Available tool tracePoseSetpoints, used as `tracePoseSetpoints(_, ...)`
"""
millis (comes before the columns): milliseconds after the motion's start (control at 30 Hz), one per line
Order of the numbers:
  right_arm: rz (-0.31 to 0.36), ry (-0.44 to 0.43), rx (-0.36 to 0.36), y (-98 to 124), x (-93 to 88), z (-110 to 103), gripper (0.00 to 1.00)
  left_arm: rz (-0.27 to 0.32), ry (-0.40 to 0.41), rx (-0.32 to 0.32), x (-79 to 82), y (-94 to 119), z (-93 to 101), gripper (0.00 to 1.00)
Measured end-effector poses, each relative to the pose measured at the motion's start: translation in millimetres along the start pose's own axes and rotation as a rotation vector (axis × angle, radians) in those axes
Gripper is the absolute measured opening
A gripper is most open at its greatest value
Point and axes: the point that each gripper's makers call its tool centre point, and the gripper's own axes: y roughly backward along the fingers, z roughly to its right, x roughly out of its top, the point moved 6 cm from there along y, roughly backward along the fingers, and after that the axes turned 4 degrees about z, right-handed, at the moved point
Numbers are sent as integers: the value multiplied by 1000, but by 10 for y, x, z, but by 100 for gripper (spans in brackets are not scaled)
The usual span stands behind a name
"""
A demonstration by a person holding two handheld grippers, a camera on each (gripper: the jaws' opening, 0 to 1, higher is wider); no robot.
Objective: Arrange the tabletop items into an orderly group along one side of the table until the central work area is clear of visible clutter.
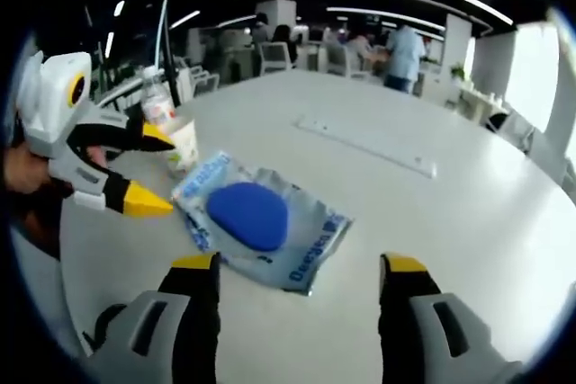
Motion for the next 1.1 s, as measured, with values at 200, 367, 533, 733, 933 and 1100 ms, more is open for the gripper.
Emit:
tracePoseSetpoints(200, 19, 3, 3, 99, 48, 9, 74, -1, 6, -6, -6, 61, 42, 53)
tracePoseSetpoints(367, 26, 8, 10, 149, 67, 12, 78, -6, 18, -8, -9, 105, 86, 56)
tracePoseSetpoints(533, 31, 13, 19, 205, 78, 1, 79, -9, 30, -13, -13, 148, 128, 59)
tracePoseSetpoints(733, 39, 17, 29, 275, 81, -9, 80, -6, 45, -11, -2, 187, 158, 62)
tracePoseSetpoints(933, 51, 36, 26, 371, 85, 6, 78, -10, 68, -7, -7, 257, 193, 64)
tracePoseSetpoints(1100, 61, 47, 22, 496, 101, 49, 75, -6, 87, -12, -5, 329, 261, 65)
